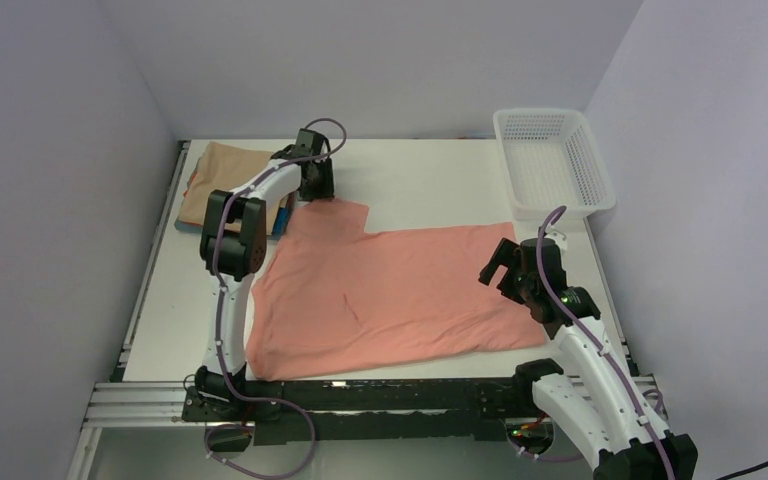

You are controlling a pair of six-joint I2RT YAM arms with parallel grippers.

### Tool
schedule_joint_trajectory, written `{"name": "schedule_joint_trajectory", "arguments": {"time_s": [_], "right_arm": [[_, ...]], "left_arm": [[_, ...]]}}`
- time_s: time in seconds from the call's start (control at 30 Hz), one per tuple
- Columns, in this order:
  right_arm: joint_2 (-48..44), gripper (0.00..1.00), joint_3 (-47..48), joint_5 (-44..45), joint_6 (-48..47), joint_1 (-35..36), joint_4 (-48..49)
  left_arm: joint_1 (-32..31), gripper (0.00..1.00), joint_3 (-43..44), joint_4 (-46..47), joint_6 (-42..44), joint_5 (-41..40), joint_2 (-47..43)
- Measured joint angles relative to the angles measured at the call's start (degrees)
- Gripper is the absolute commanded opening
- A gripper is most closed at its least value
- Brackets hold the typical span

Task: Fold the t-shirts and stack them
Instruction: Grab the side of the flattened tshirt furthest away from the robot with both arms

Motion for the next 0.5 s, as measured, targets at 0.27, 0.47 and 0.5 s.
{"name": "schedule_joint_trajectory", "arguments": {"time_s": [0.27, 0.47, 0.5], "right_arm": [[1.8, 1.00, -0.1, 1.7, -0.2, 0.0, 0.3], [10.8, 1.00, 3.3, 4.6, -0.6, 0.0, 0.3], [12.9, 1.00, 4.7, 5.3, -0.6, 0.0, 0.4]], "left_arm": [[-2.0, 0.10, 3.7, -4.9, 0.1, -2.3, 1.8], [-2.1, 0.00, 3.7, -5.2, 0.5, -2.2, 1.8], [-2.1, 0.00, 3.6, -5.1, 0.6, -2.1, 1.7]]}}
